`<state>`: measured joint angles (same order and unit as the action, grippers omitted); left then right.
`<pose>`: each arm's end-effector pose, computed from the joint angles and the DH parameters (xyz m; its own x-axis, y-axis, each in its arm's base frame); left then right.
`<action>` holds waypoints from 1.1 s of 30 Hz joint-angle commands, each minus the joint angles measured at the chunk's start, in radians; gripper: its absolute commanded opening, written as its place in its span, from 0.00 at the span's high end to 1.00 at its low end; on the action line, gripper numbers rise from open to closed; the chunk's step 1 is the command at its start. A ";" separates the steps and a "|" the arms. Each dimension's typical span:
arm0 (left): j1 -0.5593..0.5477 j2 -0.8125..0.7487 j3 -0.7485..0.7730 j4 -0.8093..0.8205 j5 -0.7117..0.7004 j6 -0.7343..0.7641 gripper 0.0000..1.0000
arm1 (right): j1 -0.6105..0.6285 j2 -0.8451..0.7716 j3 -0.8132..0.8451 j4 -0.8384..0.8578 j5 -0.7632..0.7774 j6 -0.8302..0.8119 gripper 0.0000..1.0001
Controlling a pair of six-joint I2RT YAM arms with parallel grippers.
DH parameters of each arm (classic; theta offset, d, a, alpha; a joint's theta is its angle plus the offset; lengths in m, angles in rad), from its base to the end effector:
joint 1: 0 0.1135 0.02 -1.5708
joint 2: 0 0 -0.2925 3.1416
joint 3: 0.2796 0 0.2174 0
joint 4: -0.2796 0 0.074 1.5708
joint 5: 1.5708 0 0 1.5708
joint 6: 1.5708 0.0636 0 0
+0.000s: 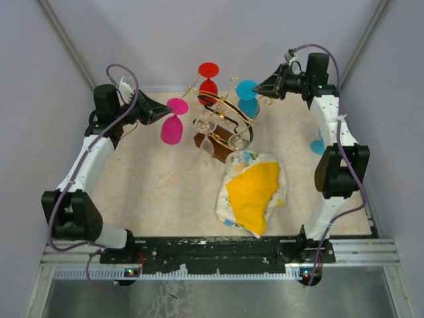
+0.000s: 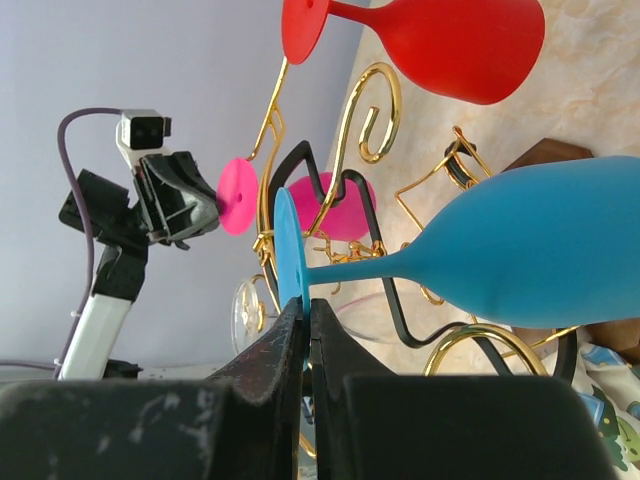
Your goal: Take the wine glass off the wine glass rack
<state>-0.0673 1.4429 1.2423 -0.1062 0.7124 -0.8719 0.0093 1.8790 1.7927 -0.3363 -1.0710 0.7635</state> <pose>0.3123 -0.0627 0.3839 -0.7088 -0.5329 -0.4622 0.2021 0.4744 -0.8568 0.4168 0.0597 0.3911 -0.8528 0.3235 -0.4100 -0.2979 0.3435 0.8907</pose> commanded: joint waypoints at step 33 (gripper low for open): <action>0.052 -0.034 0.040 -0.040 0.010 0.048 1.00 | -0.013 -0.072 -0.018 0.056 -0.025 0.016 0.95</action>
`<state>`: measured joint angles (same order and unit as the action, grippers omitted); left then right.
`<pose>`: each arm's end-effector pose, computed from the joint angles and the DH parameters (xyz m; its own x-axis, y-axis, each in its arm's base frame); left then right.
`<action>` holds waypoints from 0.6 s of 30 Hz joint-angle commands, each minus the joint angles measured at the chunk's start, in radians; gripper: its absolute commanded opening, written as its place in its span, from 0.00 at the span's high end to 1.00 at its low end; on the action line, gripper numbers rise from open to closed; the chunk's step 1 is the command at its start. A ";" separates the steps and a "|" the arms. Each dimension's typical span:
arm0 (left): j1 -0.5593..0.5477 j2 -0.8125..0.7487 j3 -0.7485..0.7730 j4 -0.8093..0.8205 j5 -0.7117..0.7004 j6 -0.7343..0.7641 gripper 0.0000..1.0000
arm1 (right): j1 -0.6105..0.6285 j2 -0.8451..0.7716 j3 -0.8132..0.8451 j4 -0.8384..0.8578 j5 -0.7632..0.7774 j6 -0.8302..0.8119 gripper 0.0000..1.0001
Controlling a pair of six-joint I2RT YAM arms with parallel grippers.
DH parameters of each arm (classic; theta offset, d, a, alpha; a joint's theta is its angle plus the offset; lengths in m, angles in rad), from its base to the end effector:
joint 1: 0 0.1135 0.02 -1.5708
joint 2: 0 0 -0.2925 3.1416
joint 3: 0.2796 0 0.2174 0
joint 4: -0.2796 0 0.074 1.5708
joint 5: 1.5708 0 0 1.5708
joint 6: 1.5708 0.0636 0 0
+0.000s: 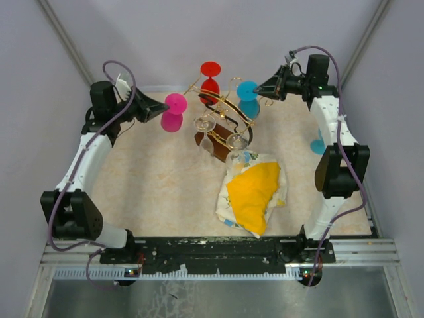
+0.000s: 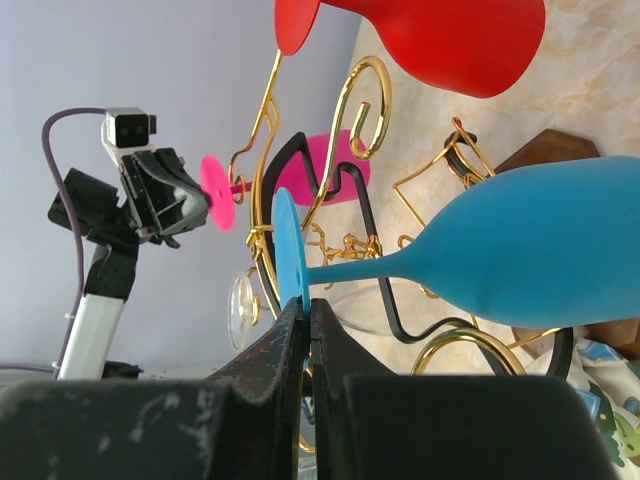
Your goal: Take the wine glass off the wine glass rack
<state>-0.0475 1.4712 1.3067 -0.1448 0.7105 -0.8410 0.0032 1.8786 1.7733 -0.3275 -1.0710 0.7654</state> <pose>0.3210 -0.0568 0.3923 -0.6921 -0.5327 -0.4871 0.2111 0.4959 -0.8423 0.4174 0.0572 0.3861 -0.8555 0.3293 -0.3996 -0.2851 0.3447 0.8944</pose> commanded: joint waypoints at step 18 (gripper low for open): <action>0.115 -0.026 0.004 0.053 0.035 -0.021 1.00 | -0.007 -0.074 0.023 0.048 -0.035 0.028 0.95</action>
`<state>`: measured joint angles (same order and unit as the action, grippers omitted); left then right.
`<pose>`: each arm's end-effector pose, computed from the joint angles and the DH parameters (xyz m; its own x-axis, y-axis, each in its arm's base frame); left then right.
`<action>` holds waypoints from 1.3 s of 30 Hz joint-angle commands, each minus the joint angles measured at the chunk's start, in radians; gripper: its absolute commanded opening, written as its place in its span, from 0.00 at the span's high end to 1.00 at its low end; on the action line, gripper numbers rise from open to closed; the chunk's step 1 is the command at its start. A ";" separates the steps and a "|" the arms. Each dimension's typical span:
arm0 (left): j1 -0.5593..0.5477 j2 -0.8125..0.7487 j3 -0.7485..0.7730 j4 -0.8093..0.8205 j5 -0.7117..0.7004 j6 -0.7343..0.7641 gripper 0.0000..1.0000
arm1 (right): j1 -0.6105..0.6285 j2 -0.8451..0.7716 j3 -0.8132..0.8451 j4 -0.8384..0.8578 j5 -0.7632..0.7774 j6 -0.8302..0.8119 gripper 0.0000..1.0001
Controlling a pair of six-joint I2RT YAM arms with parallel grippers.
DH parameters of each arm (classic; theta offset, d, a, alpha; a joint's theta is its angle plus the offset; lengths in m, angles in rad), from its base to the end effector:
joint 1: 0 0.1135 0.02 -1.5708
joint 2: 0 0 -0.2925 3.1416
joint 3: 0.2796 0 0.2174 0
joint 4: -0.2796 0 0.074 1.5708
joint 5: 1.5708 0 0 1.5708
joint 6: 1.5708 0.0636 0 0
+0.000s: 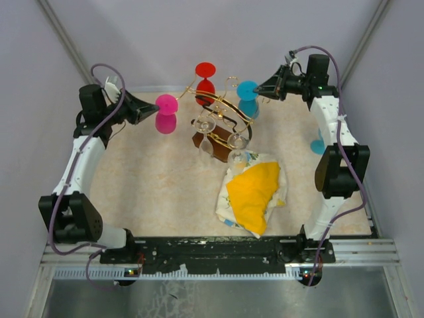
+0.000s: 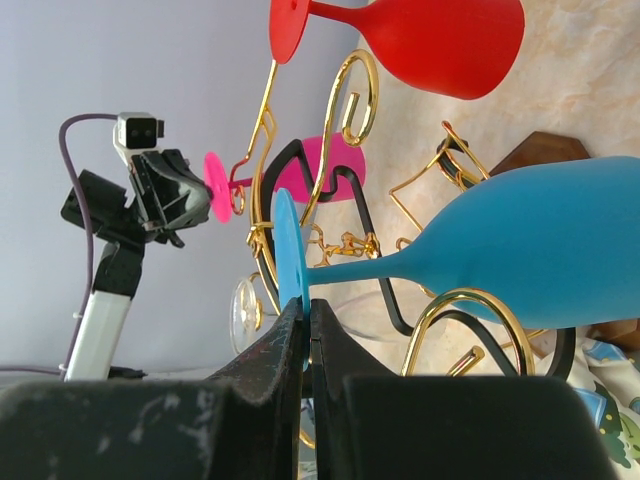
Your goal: Take the wine glass off the wine glass rack
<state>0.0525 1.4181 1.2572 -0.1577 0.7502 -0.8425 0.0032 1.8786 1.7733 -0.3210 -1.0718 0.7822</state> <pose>0.3077 -0.0273 0.3906 -0.6621 -0.5815 -0.4727 0.1714 0.4966 -0.8509 0.4176 0.0572 0.3868 -0.8579 0.3346 -0.3900 -0.2767 0.3386 0.8993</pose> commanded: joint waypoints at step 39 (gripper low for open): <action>-0.114 0.258 0.244 0.253 0.041 -0.193 1.00 | -0.007 -0.041 0.089 0.033 -0.043 0.026 0.95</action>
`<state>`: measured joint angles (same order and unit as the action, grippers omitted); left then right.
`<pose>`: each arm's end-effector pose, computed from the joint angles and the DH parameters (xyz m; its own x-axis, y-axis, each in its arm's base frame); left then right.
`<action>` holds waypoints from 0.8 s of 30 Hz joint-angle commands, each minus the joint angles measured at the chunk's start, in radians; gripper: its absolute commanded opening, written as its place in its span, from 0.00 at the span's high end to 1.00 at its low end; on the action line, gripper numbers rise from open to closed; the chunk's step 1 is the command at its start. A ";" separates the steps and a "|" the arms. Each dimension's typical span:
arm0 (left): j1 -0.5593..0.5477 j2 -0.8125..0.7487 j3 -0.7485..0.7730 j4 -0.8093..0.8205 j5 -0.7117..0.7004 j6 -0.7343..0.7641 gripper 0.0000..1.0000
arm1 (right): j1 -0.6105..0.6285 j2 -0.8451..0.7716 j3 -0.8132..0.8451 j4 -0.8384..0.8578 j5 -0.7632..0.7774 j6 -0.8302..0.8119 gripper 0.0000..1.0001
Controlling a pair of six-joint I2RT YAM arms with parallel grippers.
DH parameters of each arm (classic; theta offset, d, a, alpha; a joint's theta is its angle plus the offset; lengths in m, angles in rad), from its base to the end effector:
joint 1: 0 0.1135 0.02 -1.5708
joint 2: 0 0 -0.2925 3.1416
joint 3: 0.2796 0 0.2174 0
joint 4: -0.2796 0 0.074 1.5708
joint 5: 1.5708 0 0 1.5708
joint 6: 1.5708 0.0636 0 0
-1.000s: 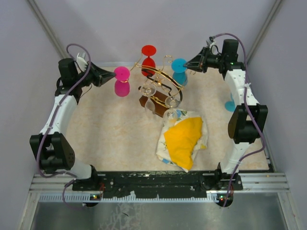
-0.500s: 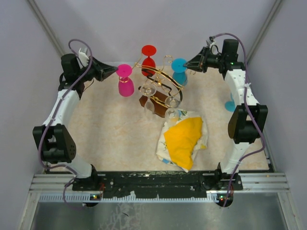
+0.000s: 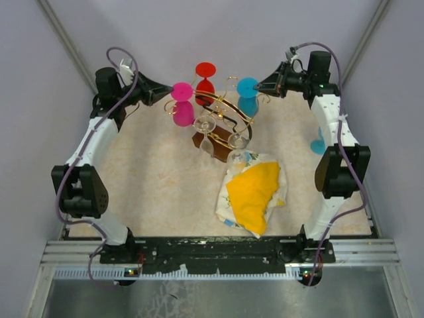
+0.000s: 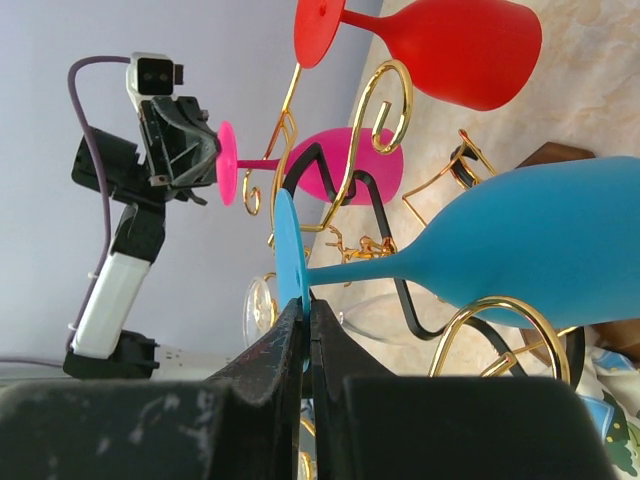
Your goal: Take the wine glass off the wine glass rack
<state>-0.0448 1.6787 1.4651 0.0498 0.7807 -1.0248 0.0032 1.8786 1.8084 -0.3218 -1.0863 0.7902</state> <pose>0.3836 -0.0620 0.3992 -0.7046 -0.5761 -0.4142 0.2375 0.3586 -0.9028 0.4168 0.0576 0.3979 -0.8509 0.3282 -0.4101 -0.3051 0.3268 0.8945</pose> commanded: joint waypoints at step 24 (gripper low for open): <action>-0.030 -0.328 -0.165 -0.134 0.021 0.081 1.00 | -0.031 -0.037 0.182 -0.030 0.094 -0.010 1.00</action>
<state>-0.0761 1.4120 1.3201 -0.0074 0.8017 -1.0107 -0.0006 1.8713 1.8870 -0.3370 -1.0561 0.8196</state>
